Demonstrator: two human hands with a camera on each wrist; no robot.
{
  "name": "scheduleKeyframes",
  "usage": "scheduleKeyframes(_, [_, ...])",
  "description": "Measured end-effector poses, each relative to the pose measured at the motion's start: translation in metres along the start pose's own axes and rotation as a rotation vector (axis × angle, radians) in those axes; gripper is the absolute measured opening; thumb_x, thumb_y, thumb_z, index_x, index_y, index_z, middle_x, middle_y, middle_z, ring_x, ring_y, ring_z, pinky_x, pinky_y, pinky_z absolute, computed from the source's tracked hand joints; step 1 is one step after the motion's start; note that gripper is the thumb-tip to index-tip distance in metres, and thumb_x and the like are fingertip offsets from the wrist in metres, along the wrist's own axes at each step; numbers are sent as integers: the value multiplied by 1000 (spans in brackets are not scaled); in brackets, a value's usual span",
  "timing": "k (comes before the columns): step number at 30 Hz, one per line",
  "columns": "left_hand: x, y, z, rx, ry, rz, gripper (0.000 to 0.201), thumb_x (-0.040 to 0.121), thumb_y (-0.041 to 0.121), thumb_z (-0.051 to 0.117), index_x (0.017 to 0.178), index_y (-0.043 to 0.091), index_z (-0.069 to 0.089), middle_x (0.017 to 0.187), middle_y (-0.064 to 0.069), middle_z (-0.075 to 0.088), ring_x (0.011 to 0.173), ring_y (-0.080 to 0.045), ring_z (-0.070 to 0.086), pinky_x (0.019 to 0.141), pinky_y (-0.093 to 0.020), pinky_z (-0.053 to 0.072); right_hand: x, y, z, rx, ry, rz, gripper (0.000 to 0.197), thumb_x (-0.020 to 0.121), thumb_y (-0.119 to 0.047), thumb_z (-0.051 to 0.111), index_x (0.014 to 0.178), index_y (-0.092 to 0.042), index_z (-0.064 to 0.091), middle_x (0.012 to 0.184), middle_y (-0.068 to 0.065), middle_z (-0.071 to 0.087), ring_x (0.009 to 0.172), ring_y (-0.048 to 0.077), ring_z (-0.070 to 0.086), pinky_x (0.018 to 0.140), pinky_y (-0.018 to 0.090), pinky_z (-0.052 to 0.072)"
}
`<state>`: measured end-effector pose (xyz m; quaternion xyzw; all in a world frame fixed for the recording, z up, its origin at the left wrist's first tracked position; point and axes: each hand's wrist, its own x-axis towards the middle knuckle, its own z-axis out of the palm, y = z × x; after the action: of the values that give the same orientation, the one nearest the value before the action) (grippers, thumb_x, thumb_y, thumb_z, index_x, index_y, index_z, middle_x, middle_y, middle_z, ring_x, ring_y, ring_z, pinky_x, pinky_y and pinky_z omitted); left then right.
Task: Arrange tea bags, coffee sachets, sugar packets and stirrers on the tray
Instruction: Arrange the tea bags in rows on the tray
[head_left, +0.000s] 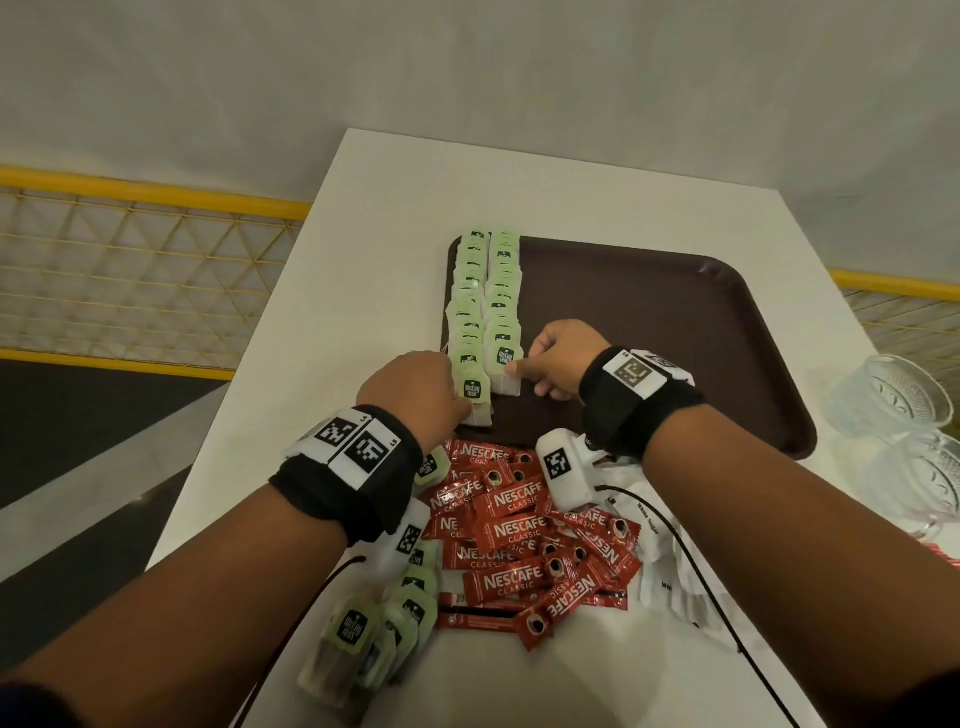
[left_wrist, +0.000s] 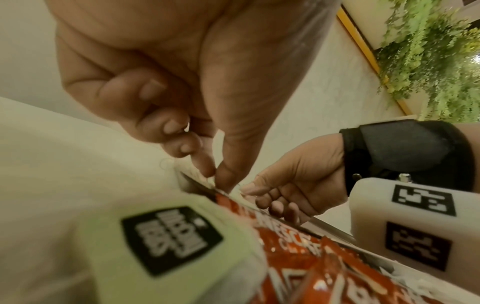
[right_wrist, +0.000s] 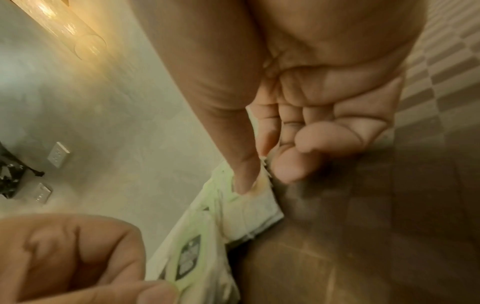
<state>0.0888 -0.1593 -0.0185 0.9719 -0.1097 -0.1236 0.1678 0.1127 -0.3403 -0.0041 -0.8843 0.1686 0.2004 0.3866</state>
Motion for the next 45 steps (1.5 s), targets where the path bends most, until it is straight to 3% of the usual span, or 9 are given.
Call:
scheduleKeyframes(5, [-15, -20, -18, -99, 80, -2, 29, 94, 43, 57, 84, 16, 53, 79, 1, 54, 72, -16, 50, 58, -28, 34, -35, -11, -3, -104, 61, -282, 26, 83, -32, 74, 84, -10, 60, 69, 1, 63, 60, 11, 57, 60, 27, 48])
scheduleKeyframes(10, [-48, -54, -29, -85, -29, 91, 32, 94, 47, 57, 77, 20, 53, 74, 3, 56, 67, -13, 49, 57, -28, 33, -75, -34, 29, -492, -117, -533, 15, 86, -29, 69, 93, -15, 68, 84, -7, 61, 78, 10, 55, 65, 23, 40])
scheduleKeyframes(15, [-92, -73, -29, -56, -221, 109, 39, 89, 57, 59, 90, 18, 60, 88, 2, 63, 72, -14, 56, 62, -26, 44, -78, -35, 69, -811, -165, -535, 41, 87, -43, 63, 123, -24, 54, 110, 0, 47, 94, 18, 50, 79, 31, 43])
scheduleKeyframes(20, [-129, -85, -28, -46, -408, 139, 62, 71, 63, 75, 117, 28, 54, 107, 13, 54, 90, -6, 58, 80, -25, 50, -77, -38, 84, -922, -161, -503, 37, 90, -38, 60, 123, -22, 53, 121, 7, 45, 104, 25, 53, 81, 33, 44])
scheduleKeyframes(25, [-147, -84, -18, -29, -464, 170, 70, 69, 56, 81, 125, 29, 51, 110, 12, 54, 94, -9, 58, 86, -29, 51, -75, -35, 88, -898, -134, -522, 25, 86, -36, 64, 105, -24, 52, 110, 3, 45, 89, 19, 47, 75, 29, 36])
scheduleKeyframes(29, [-156, -80, -12, -26, -488, 150, 68, 70, 57, 80, 124, 28, 50, 108, 10, 58, 93, -10, 57, 85, -29, 51, -76, -31, 88, -860, -123, -555, 23, 85, -36, 65, 93, -28, 45, 101, -1, 41, 91, 19, 47, 75, 30, 37])
scheduleKeyframes(35, [-162, -71, 0, 28, -457, 141, 62, 71, 53, 81, 119, 27, 53, 112, 8, 54, 96, -12, 55, 85, -29, 50, -82, -28, 84, -756, -73, -645, 17, 84, -33, 68, 83, -26, 52, 93, 0, 48, 88, 21, 51, 73, 31, 41])
scheduleKeyframes(40, [-161, -66, 3, 5, -444, 135, 62, 74, 48, 81, 125, 25, 53, 117, 5, 52, 100, -14, 53, 84, -24, 45, -90, -27, 71, -572, -68, -684, 12, 88, -26, 63, 86, -20, 54, 79, -7, 56, 74, 15, 55, 60, 25, 38])
scheduleKeyframes(45, [-157, -61, 3, 5, -443, 154, 52, 79, 41, 78, 122, 19, 59, 115, 1, 59, 99, -16, 57, 84, -27, 49, -98, -23, 59, -339, -75, -644, 9, 88, -21, 64, 88, -18, 56, 76, -2, 69, 54, -1, 63, 50, 14, 42])
